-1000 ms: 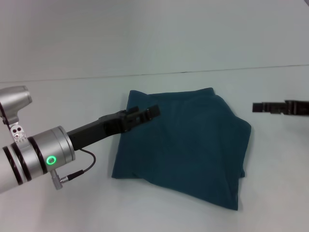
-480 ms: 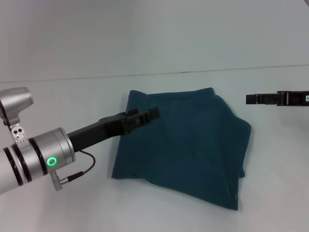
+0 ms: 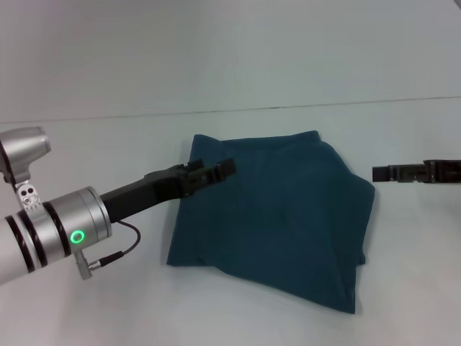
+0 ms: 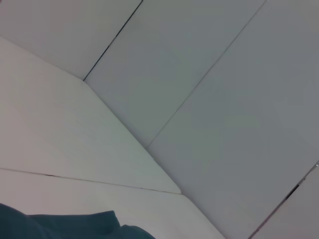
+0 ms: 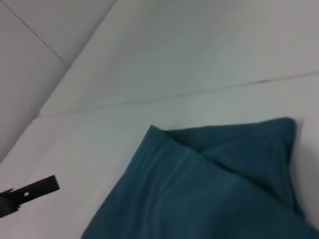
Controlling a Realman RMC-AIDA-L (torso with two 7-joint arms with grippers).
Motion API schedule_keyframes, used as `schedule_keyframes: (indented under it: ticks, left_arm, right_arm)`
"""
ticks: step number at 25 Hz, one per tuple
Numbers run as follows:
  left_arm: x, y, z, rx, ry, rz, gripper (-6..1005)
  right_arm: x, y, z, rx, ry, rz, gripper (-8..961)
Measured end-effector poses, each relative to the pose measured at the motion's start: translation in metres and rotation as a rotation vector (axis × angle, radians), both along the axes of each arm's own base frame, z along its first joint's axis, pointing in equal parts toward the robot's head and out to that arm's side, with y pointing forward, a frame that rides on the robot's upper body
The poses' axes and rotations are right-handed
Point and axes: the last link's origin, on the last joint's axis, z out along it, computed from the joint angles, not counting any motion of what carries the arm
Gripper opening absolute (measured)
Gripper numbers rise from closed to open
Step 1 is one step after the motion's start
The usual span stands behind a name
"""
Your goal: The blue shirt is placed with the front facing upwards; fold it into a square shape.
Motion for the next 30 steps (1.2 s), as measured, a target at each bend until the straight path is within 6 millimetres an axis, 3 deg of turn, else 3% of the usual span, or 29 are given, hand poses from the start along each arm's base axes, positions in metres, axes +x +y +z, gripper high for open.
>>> schedule_keyframes:
  ticks: [7, 12, 23, 30]
  left_arm:
    - [0.0, 0.003, 0.003, 0.013, 0.007, -0.002, 932]
    - [-0.001, 0.004, 0.002, 0.016, 0.02, 0.004, 932]
    - [0.0, 0.004, 0.002, 0.015, 0.018, 0.007, 931]
    - [-0.001, 0.004, 0.002, 0.015, 0.017, 0.012, 931]
  right_arm:
    - [0.014, -0.012, 0.005, 0.021, 0.035, -0.05, 899]
    - [0.018, -0.007, 0.002, 0.072, 0.017, -0.058, 898]
    - [-0.01, 0.034, -0.007, 0.133, -0.077, 0.024, 895]
    - [-0.021, 0.041, -0.01, 0.126, -0.086, 0.052, 895]
